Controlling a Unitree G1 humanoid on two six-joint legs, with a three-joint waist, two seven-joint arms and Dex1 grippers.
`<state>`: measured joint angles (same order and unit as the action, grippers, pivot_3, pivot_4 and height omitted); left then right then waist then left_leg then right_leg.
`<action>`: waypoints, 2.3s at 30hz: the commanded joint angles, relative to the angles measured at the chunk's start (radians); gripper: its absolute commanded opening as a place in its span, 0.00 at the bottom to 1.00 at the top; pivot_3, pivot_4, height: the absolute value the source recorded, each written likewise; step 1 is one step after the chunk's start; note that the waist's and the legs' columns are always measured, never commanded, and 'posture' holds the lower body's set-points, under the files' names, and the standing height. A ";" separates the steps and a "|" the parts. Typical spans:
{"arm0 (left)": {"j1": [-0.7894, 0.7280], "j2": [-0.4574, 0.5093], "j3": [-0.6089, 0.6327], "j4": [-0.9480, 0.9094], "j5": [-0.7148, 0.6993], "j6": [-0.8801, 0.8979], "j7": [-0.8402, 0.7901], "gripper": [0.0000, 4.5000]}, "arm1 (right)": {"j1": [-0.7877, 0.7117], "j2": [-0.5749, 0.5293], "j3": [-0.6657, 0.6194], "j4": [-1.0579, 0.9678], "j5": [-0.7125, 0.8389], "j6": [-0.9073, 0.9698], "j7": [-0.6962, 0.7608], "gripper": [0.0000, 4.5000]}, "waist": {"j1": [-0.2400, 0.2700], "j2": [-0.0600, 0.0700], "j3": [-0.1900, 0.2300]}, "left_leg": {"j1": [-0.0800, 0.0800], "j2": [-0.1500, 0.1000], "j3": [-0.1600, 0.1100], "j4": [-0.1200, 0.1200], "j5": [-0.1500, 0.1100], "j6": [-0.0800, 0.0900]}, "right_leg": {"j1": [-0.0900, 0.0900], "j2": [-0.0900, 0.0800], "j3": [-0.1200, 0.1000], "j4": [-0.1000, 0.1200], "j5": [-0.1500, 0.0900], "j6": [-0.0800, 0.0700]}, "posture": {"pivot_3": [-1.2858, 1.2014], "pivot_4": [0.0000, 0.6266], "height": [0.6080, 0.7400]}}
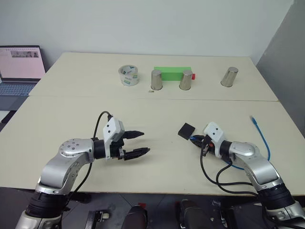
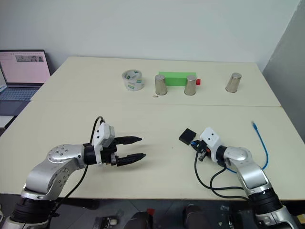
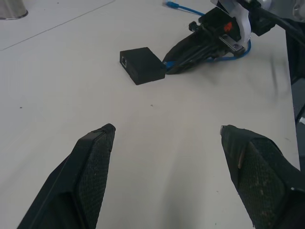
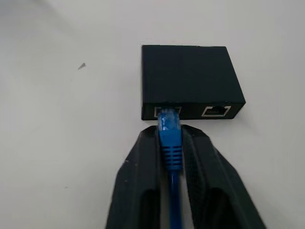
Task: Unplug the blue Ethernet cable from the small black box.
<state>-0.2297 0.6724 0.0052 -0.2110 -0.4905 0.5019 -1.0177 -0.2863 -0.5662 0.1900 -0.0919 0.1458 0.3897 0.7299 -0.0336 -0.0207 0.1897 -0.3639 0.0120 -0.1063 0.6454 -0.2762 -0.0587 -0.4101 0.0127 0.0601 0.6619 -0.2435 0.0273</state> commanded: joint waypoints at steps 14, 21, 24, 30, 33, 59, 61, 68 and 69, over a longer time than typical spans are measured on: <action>-0.139 -0.135 0.110 0.094 -0.338 0.363 0.066 0.85 | -0.229 -0.076 0.160 0.079 -0.313 -0.871 0.091 0.05 | -0.015 0.000 0.000 | 0.000 0.000 0.001 0.000 0.000 0.000 | -0.001 0.000 0.001 0.001 0.000 0.000 | 0.52 0.24 1.00; -0.145 -0.136 0.068 0.085 -0.339 0.403 0.080 0.85 | -0.266 -0.049 0.167 0.106 -0.318 -0.909 0.097 0.05 | -0.014 0.000 0.000 | 0.001 0.000 0.001 0.000 0.000 0.000 | -0.001 0.000 0.002 0.001 0.001 0.000 | 0.52 0.24 1.00; -0.151 -0.143 0.075 0.093 -0.356 0.421 0.076 0.85 | -0.268 -0.037 0.169 0.102 -0.326 -0.918 0.091 0.05 | -0.014 0.000 0.000 | 0.000 0.000 0.001 0.000 0.000 0.000 | -0.001 0.000 0.002 0.001 0.001 0.000 | 0.52 0.24 1.00; -0.152 -0.148 0.077 0.091 -0.352 0.418 0.070 0.62 | -0.261 -0.029 0.165 0.092 -0.342 -0.937 0.081 0.05 | -0.013 0.000 0.000 | 0.001 0.000 0.001 0.000 0.000 0.000 | -0.001 0.000 0.002 0.002 0.001 0.000 | 0.52 0.24 1.00; -0.153 -0.149 0.075 0.092 -0.352 0.418 0.067 0.49 | -0.260 -0.027 0.163 0.095 -0.350 -0.949 0.074 0.05 | -0.013 0.000 0.000 | 0.001 0.000 0.001 0.000 0.000 0.000 | -0.001 0.000 0.002 0.002 0.001 0.000 | 0.52 0.24 1.00; -0.210 -0.063 -0.070 0.150 -0.161 0.164 -0.195 0.17 | -0.149 -0.131 0.012 -0.344 0.417 0.190 0.205 0.62 | 0.000 0.000 0.000 | 0.000 0.000 0.000 0.001 0.000 0.000 | 0.000 0.000 0.002 0.002 0.000 0.000 | 0.52 0.24 1.00; -0.216 -0.058 -0.083 0.157 -0.143 0.127 -0.232 0.17 | -0.159 -0.104 -0.003 -0.338 0.477 0.291 0.177 0.62 | 0.000 0.000 0.000 | 0.000 0.000 0.000 0.001 0.000 0.000 | 0.000 0.000 0.002 0.001 0.000 0.000 | 0.52 0.24 1.00; -0.212 -0.060 -0.092 0.158 -0.121 0.076 -0.276 0.17 | -0.182 -0.043 -0.018 -0.309 0.547 0.436 0.141 0.62 | 0.000 0.000 0.000 | -0.001 0.000 0.001 0.000 0.000 0.000 | -0.001 0.000 0.001 0.000 0.000 0.000 | 0.52 0.24 1.00; -0.211 -0.061 -0.092 0.160 -0.119 0.073 -0.277 0.17 | -0.183 -0.040 -0.015 -0.308 0.548 0.442 0.143 0.62 | 0.000 0.000 0.000 | -0.001 0.000 0.001 0.000 0.000 0.000 | -0.001 0.000 0.002 0.000 0.000 0.000 | 0.52 0.24 1.00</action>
<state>-0.4309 0.6094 -0.0938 -0.0410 -0.6120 0.5988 -1.2798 -0.4528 -0.6120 0.1982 -0.3863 0.6671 0.8150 0.8695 -0.0339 -0.0206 0.1898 -0.3652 0.0120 -0.1055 0.6454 -0.2763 -0.0586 -0.4114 0.0131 0.0617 0.6614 -0.2434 0.0273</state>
